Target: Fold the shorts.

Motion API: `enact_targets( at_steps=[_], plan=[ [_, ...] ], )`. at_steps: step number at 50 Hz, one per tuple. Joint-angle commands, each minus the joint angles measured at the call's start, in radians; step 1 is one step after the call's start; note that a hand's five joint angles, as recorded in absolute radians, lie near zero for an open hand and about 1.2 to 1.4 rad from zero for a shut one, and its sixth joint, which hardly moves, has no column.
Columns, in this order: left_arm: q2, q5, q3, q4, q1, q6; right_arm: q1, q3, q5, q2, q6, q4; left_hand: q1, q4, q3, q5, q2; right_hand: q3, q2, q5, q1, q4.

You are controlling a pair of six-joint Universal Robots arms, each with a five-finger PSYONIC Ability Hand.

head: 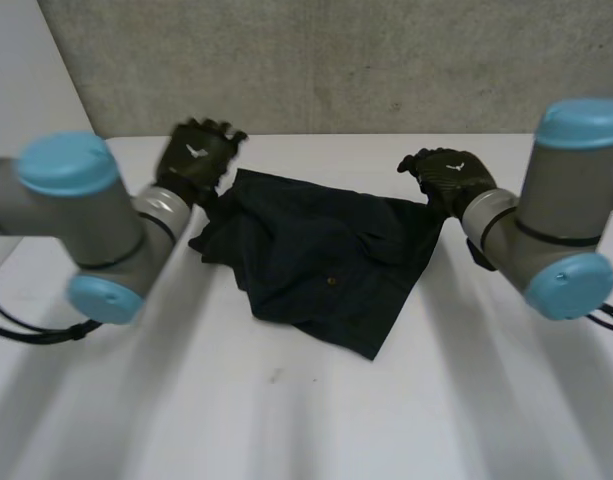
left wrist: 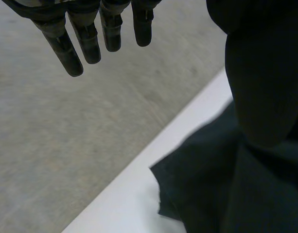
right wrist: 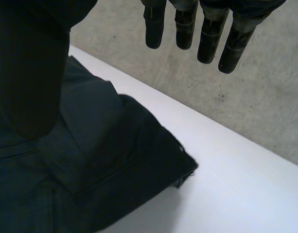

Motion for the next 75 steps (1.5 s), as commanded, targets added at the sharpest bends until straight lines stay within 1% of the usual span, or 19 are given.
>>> enact_targets(
  at_steps=[1,3,5,6,7,9,14,23,30,37,41,45,46,48,49,50,62,67,75],
  plan=[
    [-0.214,0.026,0.113,0.029,-0.036,0.102,0.001,-0.107,0.021,0.207,0.080,-0.118,0.071,0.052,0.044,0.036,0.057,-0.038,-0.051,-0.068,-0.030,-0.062],
    [-0.247,0.041,0.128,0.032,-0.045,0.103,0.007,-0.136,0.021,0.254,0.075,-0.118,0.208,0.189,0.181,0.174,0.194,-0.020,-0.033,-0.050,-0.012,-0.044],
    [-0.266,0.043,0.139,0.035,-0.054,0.103,0.009,-0.151,0.020,0.273,0.071,-0.118,0.382,0.362,0.354,0.347,0.367,0.215,0.201,0.185,0.223,0.191],
    [-0.272,0.040,0.145,0.036,-0.057,0.105,0.010,-0.156,0.021,0.281,0.065,-0.118,0.534,0.514,0.506,0.499,0.519,0.385,0.371,0.355,0.393,0.361],
    [-0.280,0.033,0.151,0.038,-0.062,0.105,0.011,-0.160,0.021,0.285,0.050,-0.119,0.960,0.940,0.932,0.925,0.945,0.799,0.786,0.769,0.807,0.775],
    [-0.277,0.024,0.151,0.039,-0.065,0.105,0.012,-0.160,0.020,0.282,0.025,-0.119,1.210,1.190,1.182,1.175,1.195,1.182,1.169,1.152,1.190,1.158],
    [-0.225,-0.068,0.127,0.053,-0.084,0.103,0.006,-0.142,0.004,0.180,-0.027,-0.121,1.210,1.190,1.183,1.175,1.195,1.184,1.170,1.154,1.192,1.160],
    [0.170,-0.252,-0.156,0.041,-0.120,0.088,-0.009,-0.121,-0.085,-0.064,-0.041,-0.083,1.210,1.190,1.183,1.175,1.195,1.184,1.170,1.154,1.192,1.160],
    [0.430,-0.312,-0.396,0.009,-0.194,0.016,-0.014,-0.134,-0.239,-0.185,-0.133,0.144,1.210,1.190,1.183,1.175,1.195,1.184,1.170,1.154,1.192,1.160],
    [0.553,-0.312,-0.554,-0.089,-0.283,-0.134,0.000,-0.137,-0.275,-0.190,-0.299,0.337,1.210,1.190,1.183,1.175,1.195,1.184,1.170,1.154,1.192,1.160],
    [0.544,-0.319,-0.583,-0.166,-0.318,-0.167,0.001,-0.116,-0.270,-0.108,-0.354,0.481,0.982,0.963,0.955,0.948,0.968,1.184,1.170,1.154,1.192,1.160],
    [0.518,-0.332,-0.579,-0.238,-0.314,-0.165,0.020,-0.114,-0.261,-0.048,-0.385,0.621,0.407,0.388,0.380,0.373,0.393,1.184,1.170,1.154,1.192,1.160],
    [0.518,-0.335,-0.576,-0.243,-0.311,-0.165,0.026,-0.116,-0.258,-0.049,-0.383,0.632,0.342,0.322,0.315,0.307,0.327,1.057,1.044,1.027,1.065,1.033],
    [0.521,-0.341,-0.576,-0.246,-0.292,-0.164,0.026,-0.110,-0.255,-0.055,-0.374,0.620,0.207,0.187,0.180,0.172,0.192,0.627,0.613,0.597,0.635,0.603],
    [0.527,-0.342,-0.576,-0.245,-0.271,-0.162,0.035,-0.102,-0.252,-0.063,-0.356,0.577,0.145,0.126,0.118,0.111,0.131,0.180,0.166,0.150,0.188,0.156],
    [0.535,-0.342,-0.573,-0.246,-0.257,-0.162,0.037,-0.092,-0.252,-0.071,-0.340,0.550,0.133,0.114,0.106,0.098,0.118,-0.038,-0.051,-0.068,-0.030,-0.062],
    [0.611,-0.297,-0.588,-0.249,-0.153,-0.167,-0.014,0.335,-0.261,-0.442,0.016,0.123,0.077,0.058,0.050,0.042,0.062,-0.038,-0.051,-0.068,-0.030,-0.062],
    [0.613,-0.232,-0.646,-0.252,-0.113,-0.173,-0.069,0.523,-0.266,-0.566,-0.018,0.078,0.142,0.122,0.114,0.107,0.127,0.007,-0.006,-0.023,0.015,-0.017],
    [0.604,-0.120,-0.738,-0.246,-0.105,-0.178,-0.193,0.827,-0.272,-0.637,-0.272,0.071,0.206,0.187,0.179,0.172,0.192,0.339,0.325,0.309,0.347,0.315]
  ],
)
